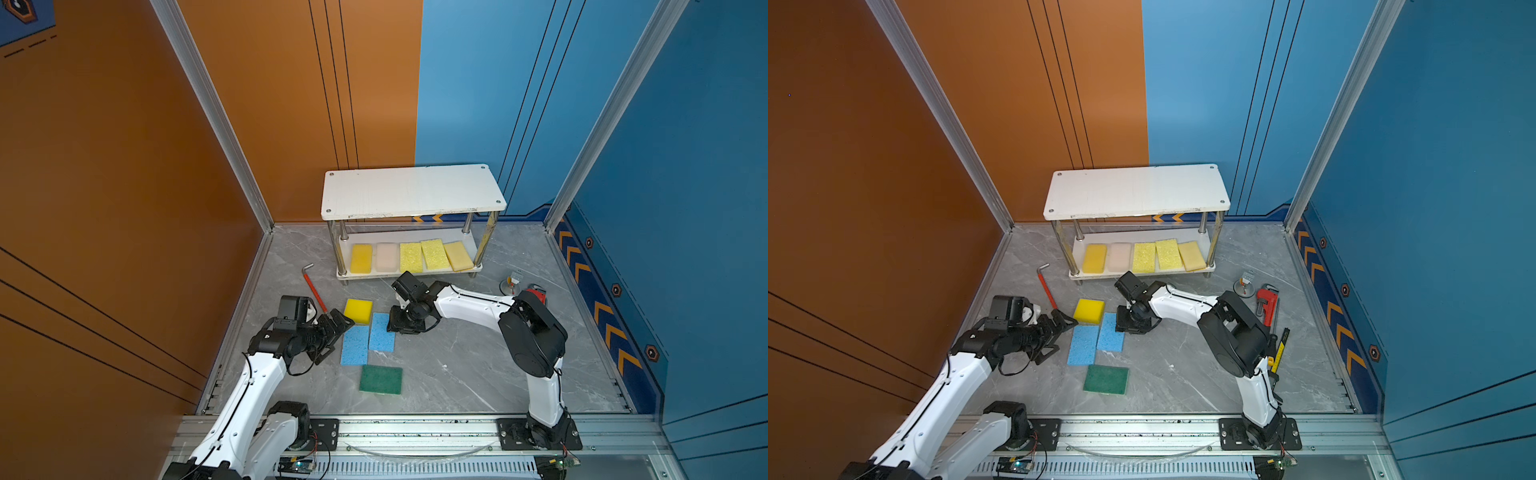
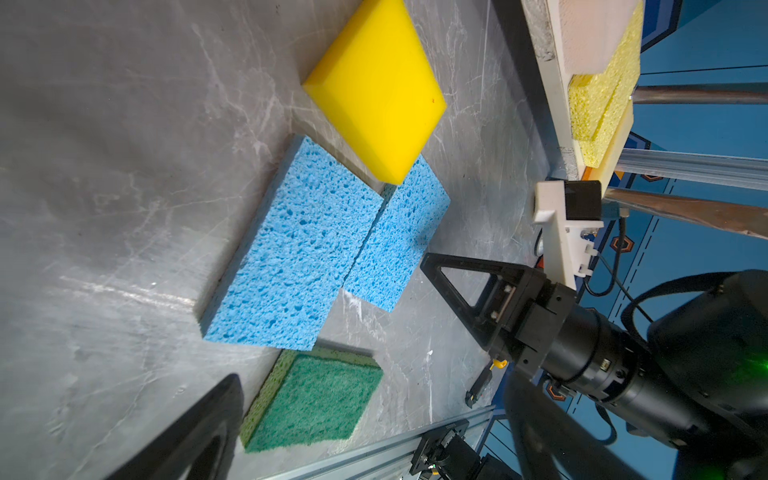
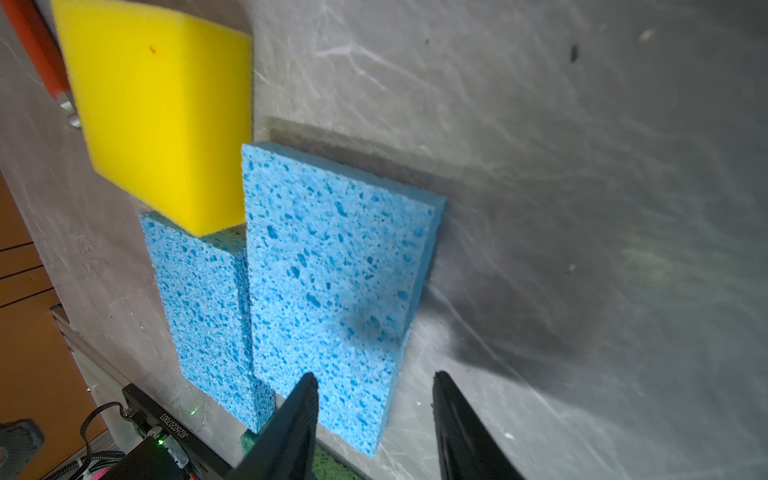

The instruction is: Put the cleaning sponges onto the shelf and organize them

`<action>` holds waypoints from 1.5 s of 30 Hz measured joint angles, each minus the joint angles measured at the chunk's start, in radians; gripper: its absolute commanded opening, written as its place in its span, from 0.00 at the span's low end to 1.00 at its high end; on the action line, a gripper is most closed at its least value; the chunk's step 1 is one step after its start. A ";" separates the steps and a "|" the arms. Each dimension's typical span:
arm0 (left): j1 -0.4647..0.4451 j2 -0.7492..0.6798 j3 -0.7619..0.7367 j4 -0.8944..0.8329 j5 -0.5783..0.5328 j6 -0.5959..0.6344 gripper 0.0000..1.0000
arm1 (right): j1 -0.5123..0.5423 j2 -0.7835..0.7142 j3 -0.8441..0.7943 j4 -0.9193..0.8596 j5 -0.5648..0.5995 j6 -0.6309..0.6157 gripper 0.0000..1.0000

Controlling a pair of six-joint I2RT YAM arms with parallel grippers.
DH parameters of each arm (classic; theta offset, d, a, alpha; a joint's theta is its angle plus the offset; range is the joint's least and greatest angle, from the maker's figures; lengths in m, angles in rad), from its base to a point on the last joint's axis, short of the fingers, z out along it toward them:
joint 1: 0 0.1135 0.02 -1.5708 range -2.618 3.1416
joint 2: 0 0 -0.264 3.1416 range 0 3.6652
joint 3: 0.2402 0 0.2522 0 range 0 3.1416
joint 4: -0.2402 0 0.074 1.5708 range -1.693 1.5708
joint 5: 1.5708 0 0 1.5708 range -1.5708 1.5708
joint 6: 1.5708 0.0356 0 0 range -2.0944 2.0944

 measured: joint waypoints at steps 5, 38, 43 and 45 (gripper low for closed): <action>0.000 -0.003 0.000 -0.002 0.000 0.000 0.98 | 0.009 0.015 0.014 -0.008 0.016 0.000 0.46; 0.013 -0.026 -0.011 -0.013 0.006 0.000 0.98 | 0.023 0.047 0.034 -0.019 0.057 -0.012 0.00; 0.013 -0.029 -0.018 -0.013 0.006 0.000 0.98 | 0.009 0.019 0.000 -0.018 0.078 -0.012 0.00; 0.013 -0.029 -0.018 -0.013 0.006 0.000 0.98 | -0.005 -0.007 -0.030 -0.018 0.088 -0.012 0.00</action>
